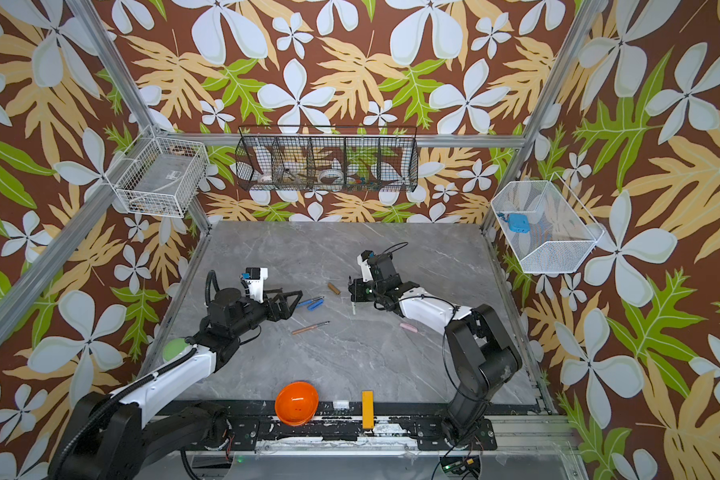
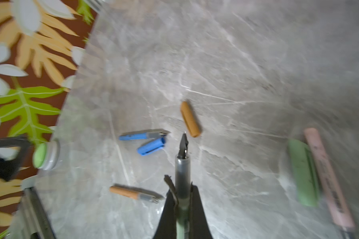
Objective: Insert the pens into the pen caps
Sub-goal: 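Pass the light-green pen from the right gripper into the left gripper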
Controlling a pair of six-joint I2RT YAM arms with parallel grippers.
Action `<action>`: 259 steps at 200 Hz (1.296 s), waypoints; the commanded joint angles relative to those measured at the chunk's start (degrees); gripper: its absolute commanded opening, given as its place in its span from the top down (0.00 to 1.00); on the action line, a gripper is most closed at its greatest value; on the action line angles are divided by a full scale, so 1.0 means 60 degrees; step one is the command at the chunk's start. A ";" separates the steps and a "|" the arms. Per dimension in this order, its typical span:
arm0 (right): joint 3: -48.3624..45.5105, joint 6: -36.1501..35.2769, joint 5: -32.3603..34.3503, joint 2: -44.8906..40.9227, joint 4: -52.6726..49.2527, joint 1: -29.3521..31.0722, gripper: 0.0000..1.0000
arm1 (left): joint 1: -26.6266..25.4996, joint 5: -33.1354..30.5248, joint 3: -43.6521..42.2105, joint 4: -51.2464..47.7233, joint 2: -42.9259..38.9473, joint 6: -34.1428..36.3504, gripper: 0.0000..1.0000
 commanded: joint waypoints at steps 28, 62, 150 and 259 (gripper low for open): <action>-0.0978 0.1381 -0.2165 -0.0624 0.4273 -0.0019 0.99 | -0.0063 0.3221 -0.0199 0.5543 0.2109 -0.3069 0.00; -0.1240 0.1530 -0.2111 -0.0894 0.4832 0.0068 0.98 | -0.0244 0.4067 0.0335 0.6665 0.3146 -0.3837 0.00; -0.1131 0.1906 -0.2184 -0.0570 0.6146 0.0521 0.97 | -0.0972 0.3332 0.1594 0.1846 0.2762 -0.0923 0.11; -0.1130 0.2219 -0.2225 -0.0226 0.7065 0.0828 0.96 | -0.0972 0.3954 0.1793 0.2903 0.3197 -0.1920 0.38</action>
